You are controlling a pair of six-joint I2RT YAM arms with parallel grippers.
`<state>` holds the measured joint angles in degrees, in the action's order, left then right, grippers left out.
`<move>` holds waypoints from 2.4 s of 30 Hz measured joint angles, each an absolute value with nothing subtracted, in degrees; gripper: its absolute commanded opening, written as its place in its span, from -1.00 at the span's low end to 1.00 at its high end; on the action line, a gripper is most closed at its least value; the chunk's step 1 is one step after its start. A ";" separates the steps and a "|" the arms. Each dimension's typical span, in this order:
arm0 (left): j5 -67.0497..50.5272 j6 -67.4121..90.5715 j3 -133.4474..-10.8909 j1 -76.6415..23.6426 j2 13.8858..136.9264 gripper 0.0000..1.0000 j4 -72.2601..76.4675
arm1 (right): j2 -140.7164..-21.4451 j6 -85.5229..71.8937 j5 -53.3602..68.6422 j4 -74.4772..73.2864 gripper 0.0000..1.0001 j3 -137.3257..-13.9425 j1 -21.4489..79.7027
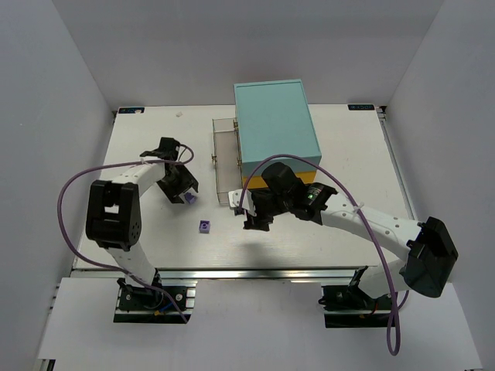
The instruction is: Sort the legos into containers by color
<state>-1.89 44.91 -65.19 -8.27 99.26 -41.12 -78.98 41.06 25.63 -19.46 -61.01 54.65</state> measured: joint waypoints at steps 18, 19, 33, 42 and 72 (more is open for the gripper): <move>-8.10 40.88 -70.02 -8.27 94.70 -0.72 -35.11 | -77.97 41.08 25.21 -19.29 0.17 -60.10 53.60; -9.89 40.71 -70.94 -8.27 93.38 -0.72 -33.43 | -77.97 41.04 25.21 -19.29 0.05 -60.10 53.60; -27.33 40.27 -86.32 -13.76 107.57 0.28 -24.25 | -77.97 40.58 25.19 -19.18 -0.10 -60.10 53.58; -21.82 38.70 -89.73 -14.61 107.46 0.26 -30.70 | -80.49 45.39 28.51 -20.05 0.33 -61.91 54.02; 25.76 49.23 -62.52 -12.05 43.05 0.76 -63.77 | -125.73 23.40 12.10 -23.42 0.17 -96.07 62.70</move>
